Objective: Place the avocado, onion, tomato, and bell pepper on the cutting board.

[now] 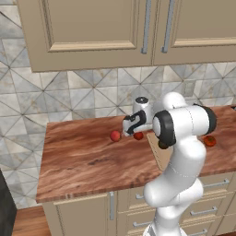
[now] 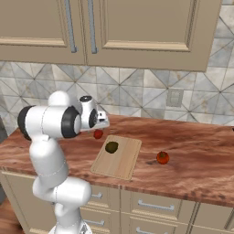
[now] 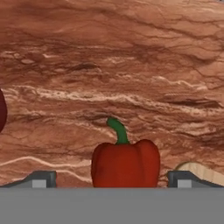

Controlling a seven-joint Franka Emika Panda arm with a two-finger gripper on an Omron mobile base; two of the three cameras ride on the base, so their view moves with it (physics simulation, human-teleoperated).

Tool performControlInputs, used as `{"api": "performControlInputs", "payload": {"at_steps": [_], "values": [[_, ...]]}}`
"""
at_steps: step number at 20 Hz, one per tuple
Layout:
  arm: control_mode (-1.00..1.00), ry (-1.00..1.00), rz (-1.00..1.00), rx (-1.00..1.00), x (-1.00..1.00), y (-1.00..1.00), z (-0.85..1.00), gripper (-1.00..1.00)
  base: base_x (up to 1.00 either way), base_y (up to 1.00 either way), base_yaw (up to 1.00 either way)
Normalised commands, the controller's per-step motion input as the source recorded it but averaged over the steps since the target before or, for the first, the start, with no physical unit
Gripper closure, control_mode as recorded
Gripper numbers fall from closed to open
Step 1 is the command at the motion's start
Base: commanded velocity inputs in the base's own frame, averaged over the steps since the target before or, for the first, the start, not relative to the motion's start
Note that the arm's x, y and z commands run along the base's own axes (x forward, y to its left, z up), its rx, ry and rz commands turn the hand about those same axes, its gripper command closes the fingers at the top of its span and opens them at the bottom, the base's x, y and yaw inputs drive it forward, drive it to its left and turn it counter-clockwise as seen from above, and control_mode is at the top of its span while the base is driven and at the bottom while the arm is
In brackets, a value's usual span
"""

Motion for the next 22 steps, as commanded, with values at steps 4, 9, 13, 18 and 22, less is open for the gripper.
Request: {"api": "performControlInputs", "payload": {"at_steps": [4,9,13,18,22], "values": [[-1.0,0.03,0.0,0.0,0.11,-0.11,-0.16,-1.0,0.0,0.0,0.0],[-1.0,0.0,0.0,0.0,0.07,-0.14,-0.17,-1.0,0.0,0.0,0.0],[-1.0,0.0,0.0,0.0,0.04,-0.02,-0.22,-1.0,0.0,0.0,0.0],[-1.0,0.05,0.0,0.0,-0.02,-0.01,-0.13,1.0,0.0,0.0,0.0],[-1.0,0.13,0.0,0.05,-0.23,-0.01,0.26,1.0,0.0,0.0,0.0]]}}
